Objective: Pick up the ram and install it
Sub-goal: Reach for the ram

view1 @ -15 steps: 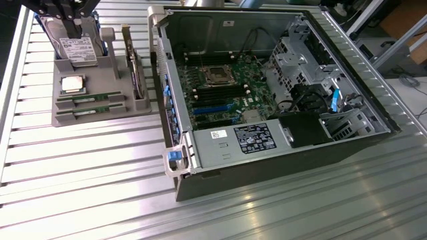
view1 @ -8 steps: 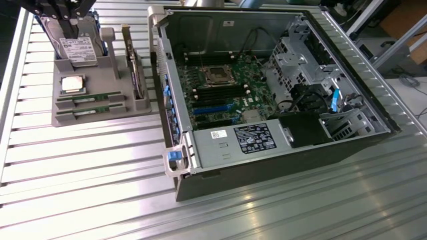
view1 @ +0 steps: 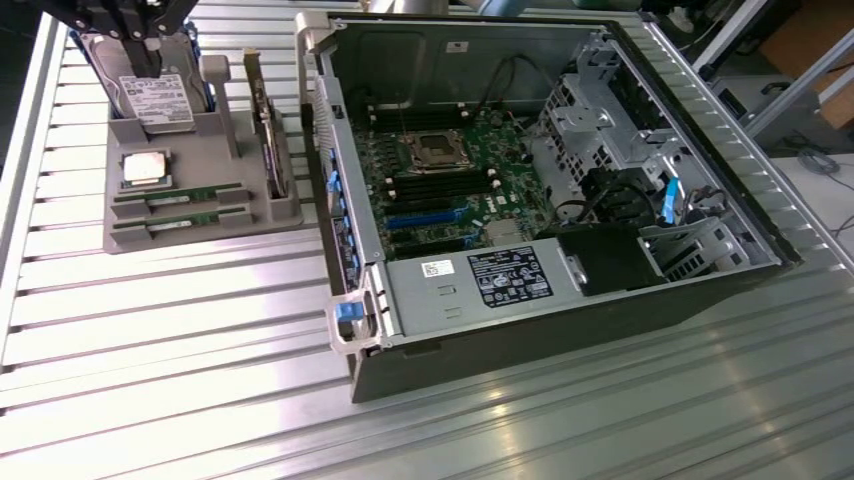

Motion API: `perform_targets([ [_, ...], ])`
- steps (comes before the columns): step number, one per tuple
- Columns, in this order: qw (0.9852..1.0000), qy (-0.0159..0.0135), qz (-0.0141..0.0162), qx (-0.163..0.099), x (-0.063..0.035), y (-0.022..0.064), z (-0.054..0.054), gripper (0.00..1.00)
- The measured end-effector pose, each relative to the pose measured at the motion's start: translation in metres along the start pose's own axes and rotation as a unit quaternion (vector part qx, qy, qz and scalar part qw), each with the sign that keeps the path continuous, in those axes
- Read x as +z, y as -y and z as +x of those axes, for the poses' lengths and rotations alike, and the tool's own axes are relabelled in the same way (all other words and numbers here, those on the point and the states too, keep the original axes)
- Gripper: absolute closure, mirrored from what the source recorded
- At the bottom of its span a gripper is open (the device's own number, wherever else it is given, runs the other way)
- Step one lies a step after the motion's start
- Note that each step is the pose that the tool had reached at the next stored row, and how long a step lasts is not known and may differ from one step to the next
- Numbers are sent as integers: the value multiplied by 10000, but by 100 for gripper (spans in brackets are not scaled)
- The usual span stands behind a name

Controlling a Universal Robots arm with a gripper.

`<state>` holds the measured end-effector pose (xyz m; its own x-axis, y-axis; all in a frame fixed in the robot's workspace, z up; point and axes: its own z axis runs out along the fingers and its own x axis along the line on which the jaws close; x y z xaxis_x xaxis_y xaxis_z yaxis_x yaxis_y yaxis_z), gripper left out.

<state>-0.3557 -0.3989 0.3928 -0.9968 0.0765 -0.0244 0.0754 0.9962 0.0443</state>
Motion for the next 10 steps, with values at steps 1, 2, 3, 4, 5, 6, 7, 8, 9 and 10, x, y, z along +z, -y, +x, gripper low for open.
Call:
perform_targets([
  [1, 10000, 0, 0, 0, 1, 0, -4, 89],
  [2, 10000, 0, 0, 0, 1, 0, -9, 89],
  [3, 10000, 0, 0, 0, 1, -1, -14, 89],
  [4, 10000, 0, 0, 0, 2, -1, -18, 89],
  [5, 10000, 0, 0, 0, 2, -1, -23, 89],
  [6, 10000, 0, 0, 0, 2, -2, -29, 89],
  [7, 10000, 0, 1, 0, 3, -3, -39, 89],
  [8, 10000, 0, 2, 0, 4, -3, -49, 89],
  [9, 10000, 1, 3, 0, 4, -4, -61, 89],
  [10, 10000, 0, 4, 0, 4, -5, -66, 89],
])
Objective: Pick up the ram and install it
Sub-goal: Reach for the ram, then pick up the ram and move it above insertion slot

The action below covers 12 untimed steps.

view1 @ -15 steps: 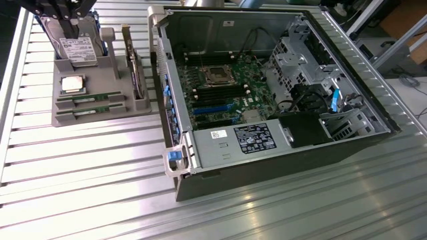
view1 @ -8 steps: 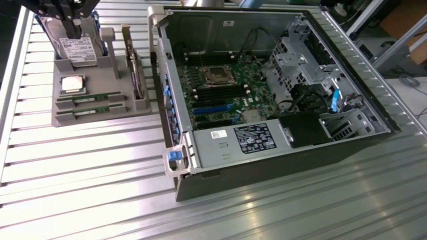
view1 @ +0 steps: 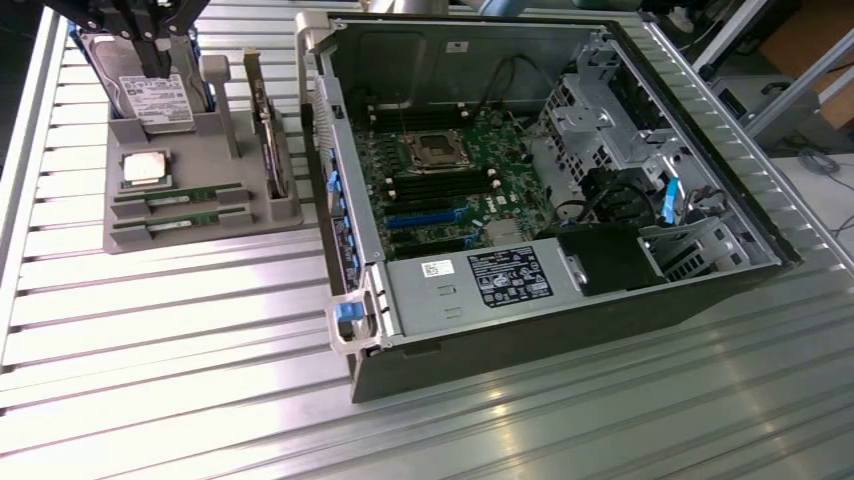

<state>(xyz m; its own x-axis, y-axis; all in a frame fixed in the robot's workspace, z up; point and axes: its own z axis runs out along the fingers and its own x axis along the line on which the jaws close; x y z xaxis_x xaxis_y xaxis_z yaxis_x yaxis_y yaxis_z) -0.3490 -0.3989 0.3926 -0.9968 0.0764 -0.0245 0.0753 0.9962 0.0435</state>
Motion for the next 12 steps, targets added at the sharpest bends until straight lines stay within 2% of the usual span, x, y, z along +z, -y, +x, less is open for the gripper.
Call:
perform_targets([
  [12, 10000, -1, 0, -21, 0, -1, -11, 89],
])
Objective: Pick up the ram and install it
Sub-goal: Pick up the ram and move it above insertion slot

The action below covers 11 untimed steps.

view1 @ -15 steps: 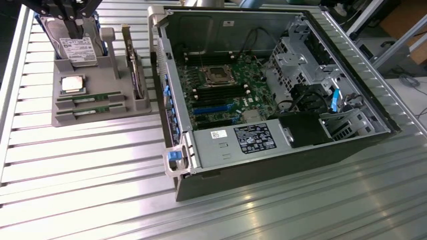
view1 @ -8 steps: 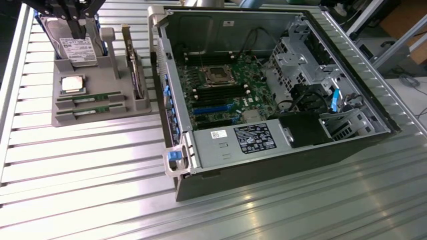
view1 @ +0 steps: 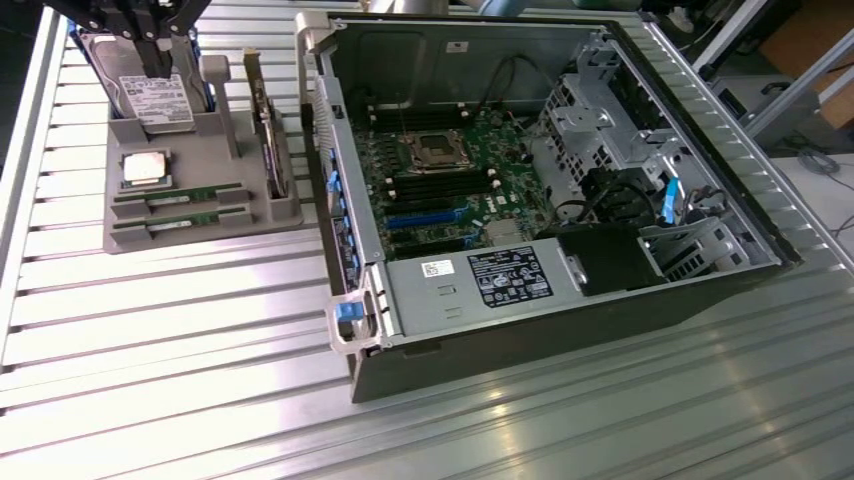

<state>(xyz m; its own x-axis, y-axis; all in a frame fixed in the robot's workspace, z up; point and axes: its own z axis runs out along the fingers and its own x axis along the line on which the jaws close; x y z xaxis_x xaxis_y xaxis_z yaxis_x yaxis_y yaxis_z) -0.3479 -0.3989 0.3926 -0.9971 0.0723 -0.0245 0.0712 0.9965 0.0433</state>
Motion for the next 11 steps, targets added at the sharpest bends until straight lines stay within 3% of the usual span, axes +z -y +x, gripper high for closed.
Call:
perform_targets([
  [4, 10000, -1, -1, -28, 0, 0, 0, 89],
  [11, 9994, -14, -8, -332, 0, 0, 0, 89],
])
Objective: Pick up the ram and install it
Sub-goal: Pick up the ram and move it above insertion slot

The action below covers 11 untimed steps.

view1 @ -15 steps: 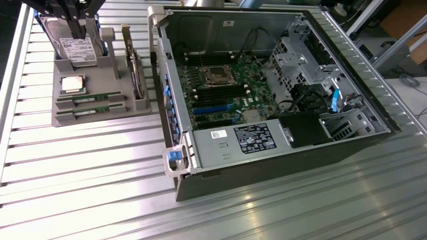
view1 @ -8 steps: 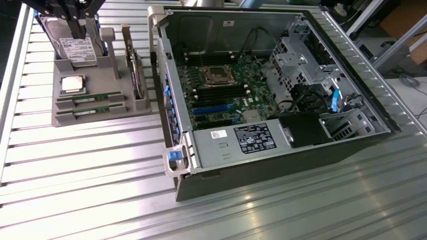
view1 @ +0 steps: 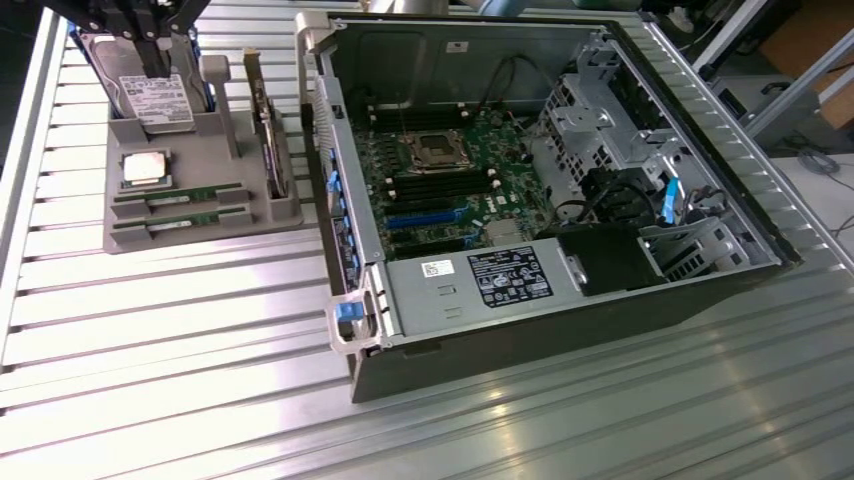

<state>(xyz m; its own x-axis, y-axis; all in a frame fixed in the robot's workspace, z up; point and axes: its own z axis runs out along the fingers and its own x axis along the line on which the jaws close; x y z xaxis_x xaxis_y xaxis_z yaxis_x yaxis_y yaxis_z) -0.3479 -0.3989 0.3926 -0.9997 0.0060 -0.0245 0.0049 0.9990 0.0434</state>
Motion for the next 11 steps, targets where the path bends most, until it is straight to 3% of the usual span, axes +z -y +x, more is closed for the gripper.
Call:
perform_targets([
  [11, 9992, -18, -10, -407, 0, 0, 0, 89],
])
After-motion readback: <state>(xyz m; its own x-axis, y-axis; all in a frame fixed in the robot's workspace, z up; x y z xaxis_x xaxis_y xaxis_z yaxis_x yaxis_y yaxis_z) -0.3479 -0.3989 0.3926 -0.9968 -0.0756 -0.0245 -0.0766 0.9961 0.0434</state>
